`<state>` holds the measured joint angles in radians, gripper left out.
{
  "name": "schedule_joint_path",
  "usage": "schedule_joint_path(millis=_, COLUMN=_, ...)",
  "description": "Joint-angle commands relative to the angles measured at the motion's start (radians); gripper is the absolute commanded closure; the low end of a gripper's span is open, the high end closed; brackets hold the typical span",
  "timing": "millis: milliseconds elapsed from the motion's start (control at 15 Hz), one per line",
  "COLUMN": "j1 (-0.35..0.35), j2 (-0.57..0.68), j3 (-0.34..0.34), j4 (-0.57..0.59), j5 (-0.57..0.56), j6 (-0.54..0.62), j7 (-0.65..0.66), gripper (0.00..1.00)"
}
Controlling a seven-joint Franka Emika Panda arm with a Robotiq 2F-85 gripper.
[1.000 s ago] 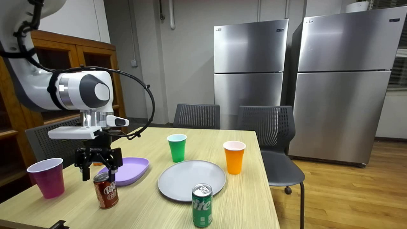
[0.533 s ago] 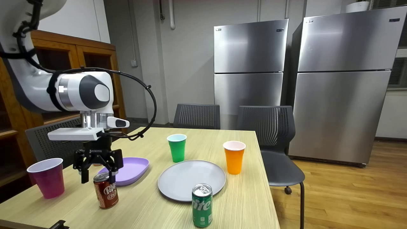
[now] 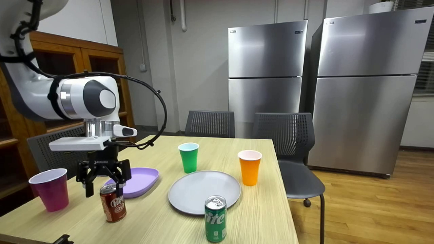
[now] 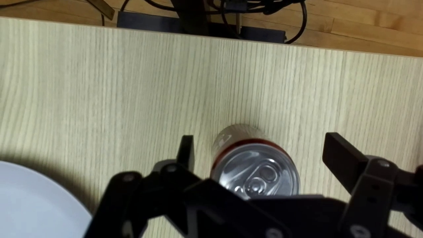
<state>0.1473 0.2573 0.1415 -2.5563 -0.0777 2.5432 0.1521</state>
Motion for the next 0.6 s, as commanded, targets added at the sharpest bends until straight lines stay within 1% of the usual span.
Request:
schedule_joint_path(millis=0, j1=0.020, j2=-0.032, j3=-0.028, j4=-0.027, j5=-0.041, j6=0.029, j7=0.012, gripper=0.00)
schedule_joint_path(millis=400, j1=0.020, j2=-0.028, j3=-0.032, j4=-0.028, j5=-0.034, j6=0.058, j7=0.005, gripper=0.00)
schedule_joint_path(millis=467, j1=0.019, j2=-0.028, j3=-0.033, j4=-0.028, j5=-0.034, j6=0.064, j7=0.004, gripper=0.24)
schedule_joint_path(millis=533, j1=0.021, j2=-0.027, j3=-0.035, j4=-0.029, j5=-0.039, j6=0.072, j7=0.008, gripper=0.28)
